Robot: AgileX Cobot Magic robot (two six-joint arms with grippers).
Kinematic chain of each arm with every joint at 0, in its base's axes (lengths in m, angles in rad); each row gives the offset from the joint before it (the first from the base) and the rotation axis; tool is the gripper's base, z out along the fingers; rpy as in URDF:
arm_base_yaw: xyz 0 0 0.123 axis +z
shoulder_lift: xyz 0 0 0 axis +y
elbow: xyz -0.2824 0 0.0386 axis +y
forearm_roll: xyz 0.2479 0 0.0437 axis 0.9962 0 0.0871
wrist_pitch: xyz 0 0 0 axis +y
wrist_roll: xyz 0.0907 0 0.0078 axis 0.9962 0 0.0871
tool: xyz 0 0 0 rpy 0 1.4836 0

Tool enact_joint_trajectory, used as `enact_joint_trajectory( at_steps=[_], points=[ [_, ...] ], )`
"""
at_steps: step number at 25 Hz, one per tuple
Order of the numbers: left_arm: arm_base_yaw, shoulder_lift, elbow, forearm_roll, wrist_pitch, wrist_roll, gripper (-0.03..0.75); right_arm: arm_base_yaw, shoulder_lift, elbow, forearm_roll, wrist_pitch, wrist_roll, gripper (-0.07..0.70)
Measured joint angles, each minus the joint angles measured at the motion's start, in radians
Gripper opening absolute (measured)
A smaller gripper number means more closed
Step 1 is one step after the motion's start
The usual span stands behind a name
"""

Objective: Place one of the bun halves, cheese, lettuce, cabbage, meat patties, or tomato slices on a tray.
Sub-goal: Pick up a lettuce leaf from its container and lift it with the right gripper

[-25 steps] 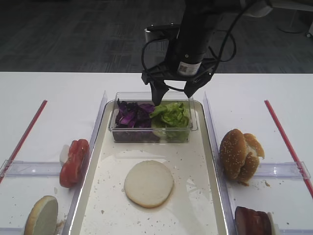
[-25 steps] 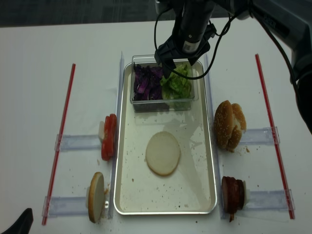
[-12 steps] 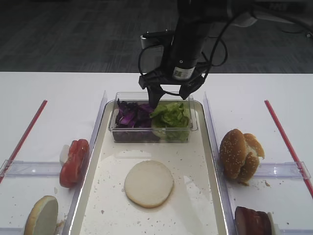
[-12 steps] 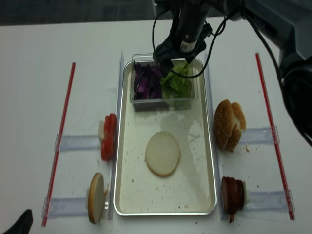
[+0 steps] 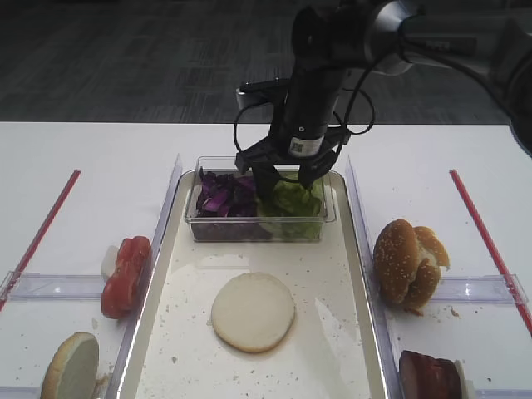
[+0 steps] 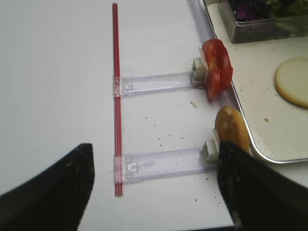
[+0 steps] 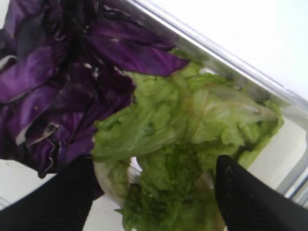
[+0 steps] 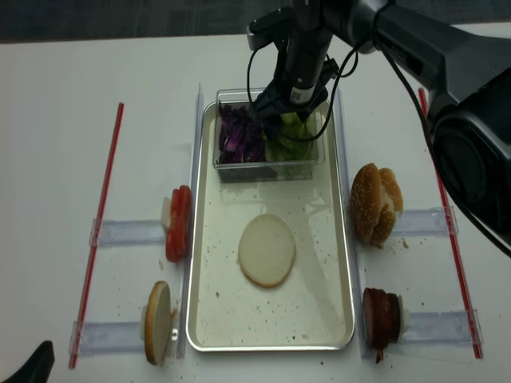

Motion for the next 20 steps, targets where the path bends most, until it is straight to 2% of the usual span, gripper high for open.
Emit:
enact_joint_trajectory(
  at_steps=[16, 20],
  points=[
    [0.0, 0.0, 0.0, 0.0, 0.0, 0.0, 0.491, 0.0, 0.051, -0.018, -0.011, -0.014, -0.004, 0.524],
    [0.0, 0.0, 0.0, 0.0, 0.0, 0.0, 0.491, 0.001, 0.051, -0.018, -0.011, -0.018, -0.006, 0.489]
  ],
)
